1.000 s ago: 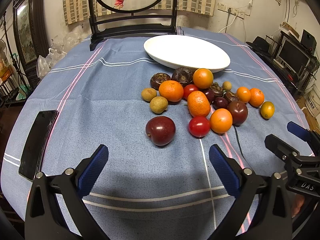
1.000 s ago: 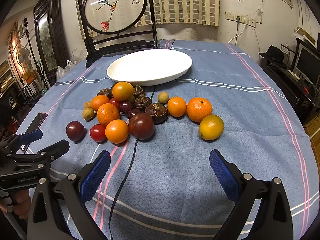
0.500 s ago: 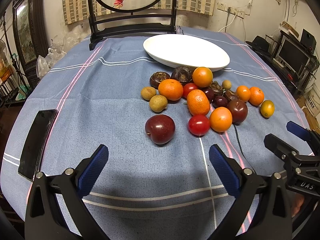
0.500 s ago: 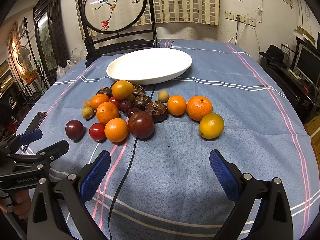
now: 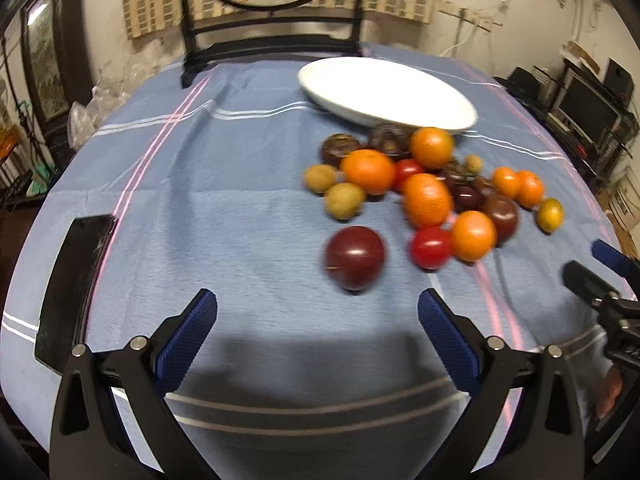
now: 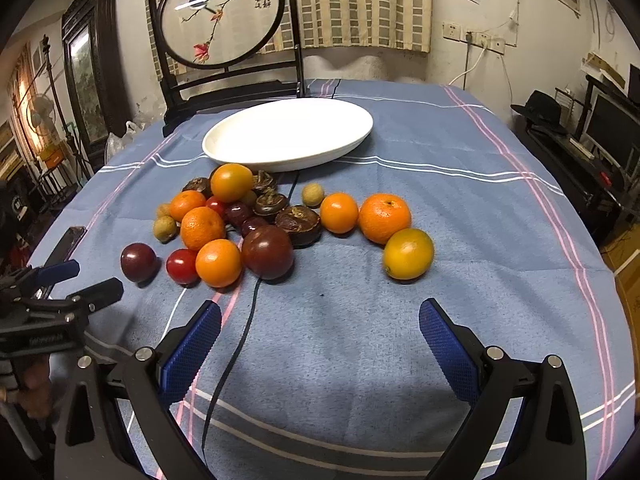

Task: Organize fruits
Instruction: 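Grasp the red plum with the left tool while the right tool grasps a yellow orange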

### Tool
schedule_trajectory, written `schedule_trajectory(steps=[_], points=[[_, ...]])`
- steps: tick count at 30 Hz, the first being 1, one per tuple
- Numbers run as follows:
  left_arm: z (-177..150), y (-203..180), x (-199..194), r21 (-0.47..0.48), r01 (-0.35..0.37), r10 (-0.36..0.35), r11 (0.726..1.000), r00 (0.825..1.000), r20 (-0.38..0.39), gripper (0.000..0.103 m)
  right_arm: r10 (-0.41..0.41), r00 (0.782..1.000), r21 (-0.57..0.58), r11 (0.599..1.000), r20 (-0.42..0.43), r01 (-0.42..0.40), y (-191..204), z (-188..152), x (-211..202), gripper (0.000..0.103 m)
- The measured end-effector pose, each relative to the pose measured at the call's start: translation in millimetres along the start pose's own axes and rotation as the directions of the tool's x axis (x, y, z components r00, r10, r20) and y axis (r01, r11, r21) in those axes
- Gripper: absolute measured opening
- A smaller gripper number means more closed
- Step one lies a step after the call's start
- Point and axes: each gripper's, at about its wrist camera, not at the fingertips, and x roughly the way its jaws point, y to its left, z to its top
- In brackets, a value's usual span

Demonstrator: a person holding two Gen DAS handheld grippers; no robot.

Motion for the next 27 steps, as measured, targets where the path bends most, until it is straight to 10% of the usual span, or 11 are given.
schedule_trajectory(steps=[6,14,27], points=[[6,1,21,0.03,0.025,-0.023,0.999,0.998,-0.066,0.091,0.035,0.999,-0.001,0.999,-0.025,-0.035,-1,1,9,0.099],[24,-33,46,0.153,0.066,-0.052,0.986,0.994,-0.093,0.039,0.042,0.998,-0.01,0.999,-0.035,-0.043,-9,5,7,0.099],[19,-16,26,0.117,0.105,-0.098,0.988,0.993,-0.066,0.038,-0.102,0.99,-0.099,0.991,-0.094,0.093,-39,34,38,0.088]])
